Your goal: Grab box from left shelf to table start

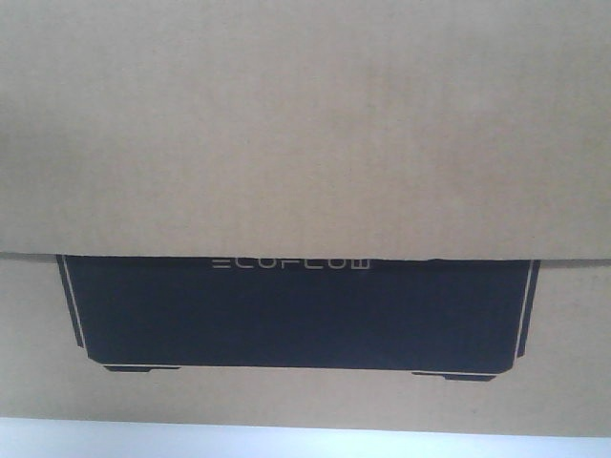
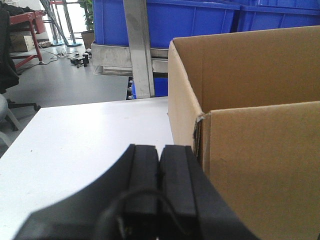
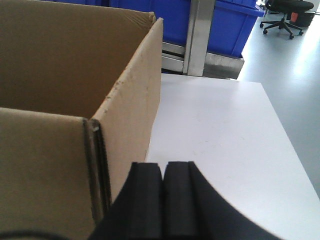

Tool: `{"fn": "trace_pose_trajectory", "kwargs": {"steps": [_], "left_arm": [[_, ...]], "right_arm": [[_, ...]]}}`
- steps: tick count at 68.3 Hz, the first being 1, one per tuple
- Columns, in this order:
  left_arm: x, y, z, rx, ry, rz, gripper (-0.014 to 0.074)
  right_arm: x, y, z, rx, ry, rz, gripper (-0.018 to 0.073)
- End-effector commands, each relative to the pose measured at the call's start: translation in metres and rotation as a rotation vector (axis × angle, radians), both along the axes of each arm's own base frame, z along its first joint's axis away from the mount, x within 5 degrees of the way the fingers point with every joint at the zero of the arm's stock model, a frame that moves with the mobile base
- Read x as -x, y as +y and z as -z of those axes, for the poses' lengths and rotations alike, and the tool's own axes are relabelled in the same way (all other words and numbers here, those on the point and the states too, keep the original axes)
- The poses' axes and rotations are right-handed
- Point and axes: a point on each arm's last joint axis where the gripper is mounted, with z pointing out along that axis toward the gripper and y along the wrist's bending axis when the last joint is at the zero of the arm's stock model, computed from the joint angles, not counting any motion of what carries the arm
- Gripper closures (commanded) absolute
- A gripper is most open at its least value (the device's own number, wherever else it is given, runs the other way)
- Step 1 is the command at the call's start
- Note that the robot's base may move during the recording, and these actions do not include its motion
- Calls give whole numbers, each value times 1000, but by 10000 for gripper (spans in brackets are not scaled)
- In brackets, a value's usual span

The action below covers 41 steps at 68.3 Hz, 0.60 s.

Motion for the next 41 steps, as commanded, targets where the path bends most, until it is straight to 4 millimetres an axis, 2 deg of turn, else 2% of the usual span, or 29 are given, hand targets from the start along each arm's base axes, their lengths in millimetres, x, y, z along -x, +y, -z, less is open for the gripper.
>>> {"fn": "trace_pose_trajectory", "kwargs": {"steps": [1,19,26,41], "left_arm": [[1,-2,-16,8,-100,19,688],[1,-2,-15,26,-89,23,688],[2,-7,-11,223,-14,79,688],[-4,-13,12,139,-33,119,688]], "right_arm": [[-1,-1,-16,1,-110,15,502],[-1,-1,-16,1,-110,15,502],[-1,-1,-16,1,-110,15,502],[-1,-1,-16,1,-110,15,502]]}}
